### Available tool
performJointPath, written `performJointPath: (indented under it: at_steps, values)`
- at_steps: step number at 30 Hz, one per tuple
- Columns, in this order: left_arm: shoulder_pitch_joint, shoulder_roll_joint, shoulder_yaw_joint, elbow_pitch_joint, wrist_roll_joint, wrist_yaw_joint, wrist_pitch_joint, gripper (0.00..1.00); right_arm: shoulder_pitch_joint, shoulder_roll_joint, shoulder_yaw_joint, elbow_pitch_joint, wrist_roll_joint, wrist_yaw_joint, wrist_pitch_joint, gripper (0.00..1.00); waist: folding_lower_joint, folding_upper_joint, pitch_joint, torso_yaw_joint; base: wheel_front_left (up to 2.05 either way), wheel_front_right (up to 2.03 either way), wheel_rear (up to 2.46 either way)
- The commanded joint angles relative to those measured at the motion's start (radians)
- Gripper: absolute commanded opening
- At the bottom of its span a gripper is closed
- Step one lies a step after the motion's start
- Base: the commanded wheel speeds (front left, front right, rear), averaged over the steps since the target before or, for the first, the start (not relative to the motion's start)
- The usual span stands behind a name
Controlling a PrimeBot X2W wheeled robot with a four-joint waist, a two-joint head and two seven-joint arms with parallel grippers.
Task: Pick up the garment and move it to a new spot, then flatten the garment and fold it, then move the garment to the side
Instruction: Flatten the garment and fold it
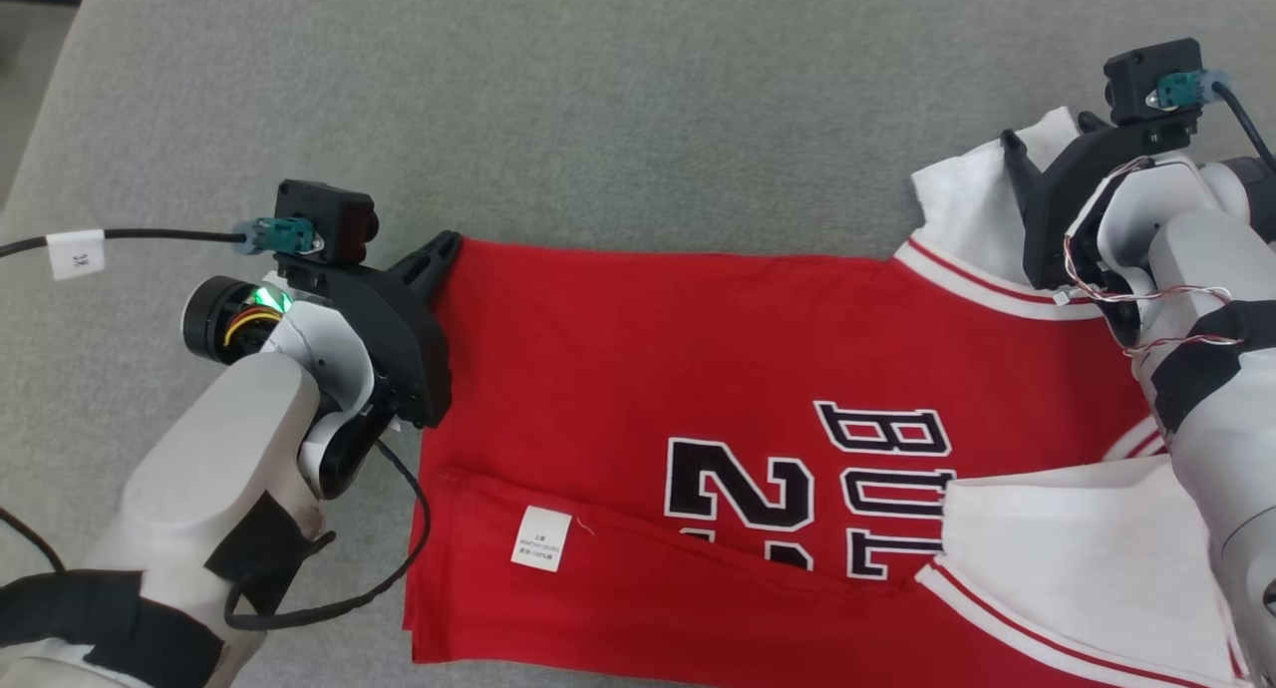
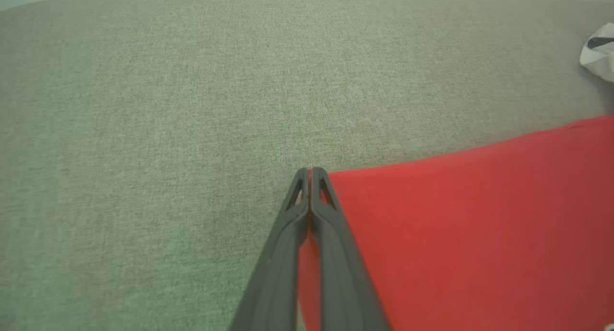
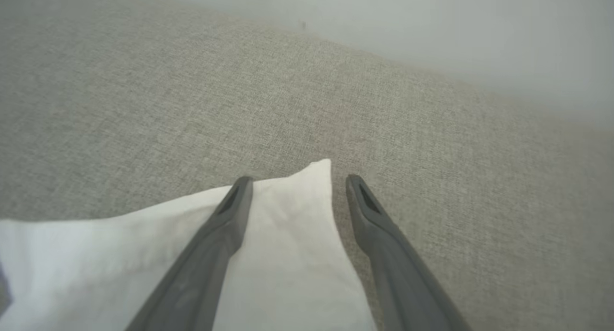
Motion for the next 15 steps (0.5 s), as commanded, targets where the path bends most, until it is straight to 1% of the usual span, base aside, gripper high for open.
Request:
performJointPath:
  at_steps: [1,2,3,4,5,6,10,15]
  values:
    - [-0.016,0.002,-0.006,-0.003,-0.018,0.002,-0.01,0.0,-0.008,0.002,0.01,0.011,0.005,-0.003,-0.002,0.93,-0.0001,-0.0001,0.027,0.026,0.0,0.0,0.0]
    - [-0.018,0.005,-0.01,-0.003,-0.017,0.002,-0.012,0.0,-0.013,0.004,0.014,0.018,0.008,-0.003,-0.001,0.81,-0.0001,-0.0001,0.029,0.026,0.0,0.0,0.0]
    - [-0.019,0.006,-0.013,-0.002,-0.019,0.002,-0.017,0.0,-0.015,0.005,0.017,0.026,0.01,-0.003,0.0,0.59,-0.0001,-0.0001,0.031,0.026,0.0,0.0,0.0]
    - [-0.018,0.007,-0.016,-0.001,-0.02,0.002,-0.02,0.0,-0.015,0.004,0.02,0.033,0.01,-0.003,-0.002,0.27,-0.0001,-0.0001,0.032,0.025,0.0,0.0,0.0]
    - [-0.018,0.009,-0.019,0.002,-0.023,0.002,-0.023,0.0,-0.014,0.001,0.021,0.039,0.01,-0.003,-0.007,0.02,-0.0001,-0.0001,0.032,0.023,0.0,0.0,0.0]
    - [-0.018,0.011,-0.022,0.005,-0.025,0.002,-0.029,0.0,-0.016,-0.004,0.019,0.046,0.01,-0.003,-0.016,0.0,-0.0001,-0.0001,0.031,0.021,0.0,0.0,0.0]
    - [-0.019,0.019,-0.028,0.016,-0.032,0.002,-0.047,0.0,-0.03,-0.011,0.012,0.06,-0.002,-0.003,-0.054,0.0,-0.0001,-0.0001,0.021,0.007,0.0,0.0,0.0]
    - [0.001,0.04,-0.034,0.047,-0.051,0.002,-0.078,0.0,-0.039,-0.004,-0.017,0.082,-0.018,-0.003,-0.166,0.0,-0.0001,-0.0001,-0.02,-0.031,0.0,0.0,0.0]
